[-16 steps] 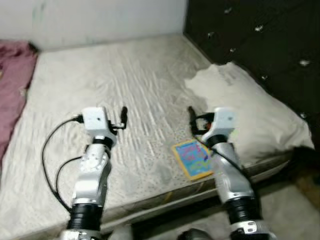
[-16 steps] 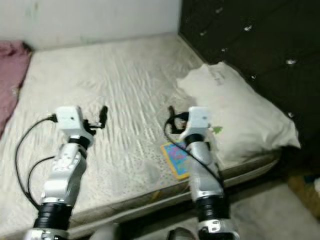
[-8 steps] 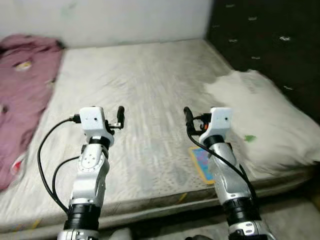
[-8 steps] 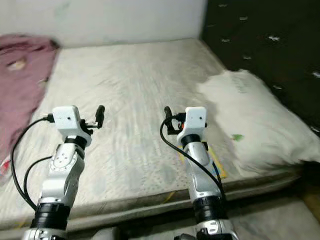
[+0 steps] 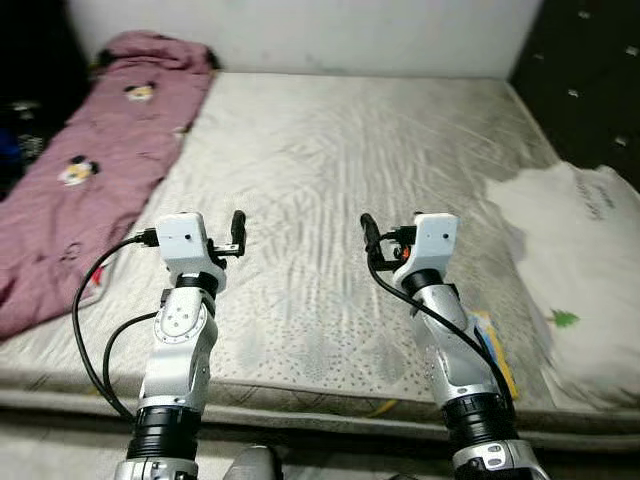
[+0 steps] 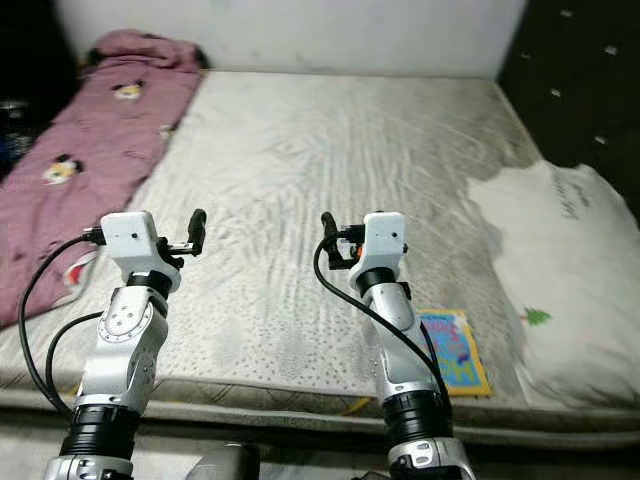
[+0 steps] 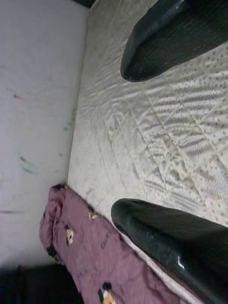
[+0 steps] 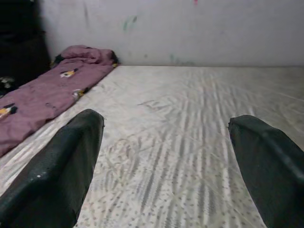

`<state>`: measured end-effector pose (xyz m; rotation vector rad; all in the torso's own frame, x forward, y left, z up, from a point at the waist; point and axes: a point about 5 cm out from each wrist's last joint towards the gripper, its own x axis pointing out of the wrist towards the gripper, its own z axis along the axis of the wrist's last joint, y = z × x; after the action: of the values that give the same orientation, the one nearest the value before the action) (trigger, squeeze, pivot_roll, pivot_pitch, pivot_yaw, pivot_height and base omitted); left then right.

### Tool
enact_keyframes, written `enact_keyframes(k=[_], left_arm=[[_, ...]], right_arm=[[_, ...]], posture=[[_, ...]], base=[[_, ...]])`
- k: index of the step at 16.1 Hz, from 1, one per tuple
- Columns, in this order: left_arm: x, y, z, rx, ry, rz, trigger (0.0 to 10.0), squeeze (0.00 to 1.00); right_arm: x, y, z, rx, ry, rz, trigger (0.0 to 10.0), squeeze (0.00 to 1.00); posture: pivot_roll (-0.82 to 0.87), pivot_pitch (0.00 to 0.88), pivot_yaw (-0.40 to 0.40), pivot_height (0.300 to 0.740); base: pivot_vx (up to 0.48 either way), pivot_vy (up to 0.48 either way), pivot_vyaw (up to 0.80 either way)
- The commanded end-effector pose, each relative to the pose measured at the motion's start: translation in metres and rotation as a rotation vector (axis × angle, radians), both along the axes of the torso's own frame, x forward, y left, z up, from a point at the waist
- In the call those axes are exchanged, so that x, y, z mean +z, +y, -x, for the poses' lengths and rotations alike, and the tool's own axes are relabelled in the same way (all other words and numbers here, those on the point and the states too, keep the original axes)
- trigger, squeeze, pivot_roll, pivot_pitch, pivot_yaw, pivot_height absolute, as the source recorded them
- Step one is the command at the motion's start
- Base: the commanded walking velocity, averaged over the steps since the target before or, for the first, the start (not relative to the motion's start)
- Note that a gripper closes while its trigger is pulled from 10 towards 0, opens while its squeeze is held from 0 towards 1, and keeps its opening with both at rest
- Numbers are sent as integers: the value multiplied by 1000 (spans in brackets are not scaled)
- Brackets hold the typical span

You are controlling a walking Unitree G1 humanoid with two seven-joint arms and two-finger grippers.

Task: Clean up the room

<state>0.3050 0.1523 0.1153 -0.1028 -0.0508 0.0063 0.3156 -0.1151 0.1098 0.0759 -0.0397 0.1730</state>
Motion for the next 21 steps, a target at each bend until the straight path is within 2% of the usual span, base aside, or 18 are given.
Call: enact_keyframes(k=[1,3,14,19,21], left_arm=[[2,2,-1,7,-3,0,10000,0],[2,2,-1,4,-2,1,10000,0],[1,1,-3,4,0,8,10000,0],[2,0,-3,-5,-1,17,10000,0],[1,0,-3,-7,-1,20,10000,0]], right_arm=[[7,3,-2,8,-24,-7,10000,0],[7,3,-2,5,-23,-13,10000,0],[6,4,-4,5,-17,-9,10000,0],[4,2,-5,-5,1,-30,10000,0],[-1,2,-5,-9,41,-41,10000,0]], posture=[[34,0,28,740],[34,0,28,740],[34,0,28,740],[31,0,24,740],[31,0,24,740]], base=[[0,480,725],[0,480,588],[0,480,0],[0,480,0],[0,480,-400]])
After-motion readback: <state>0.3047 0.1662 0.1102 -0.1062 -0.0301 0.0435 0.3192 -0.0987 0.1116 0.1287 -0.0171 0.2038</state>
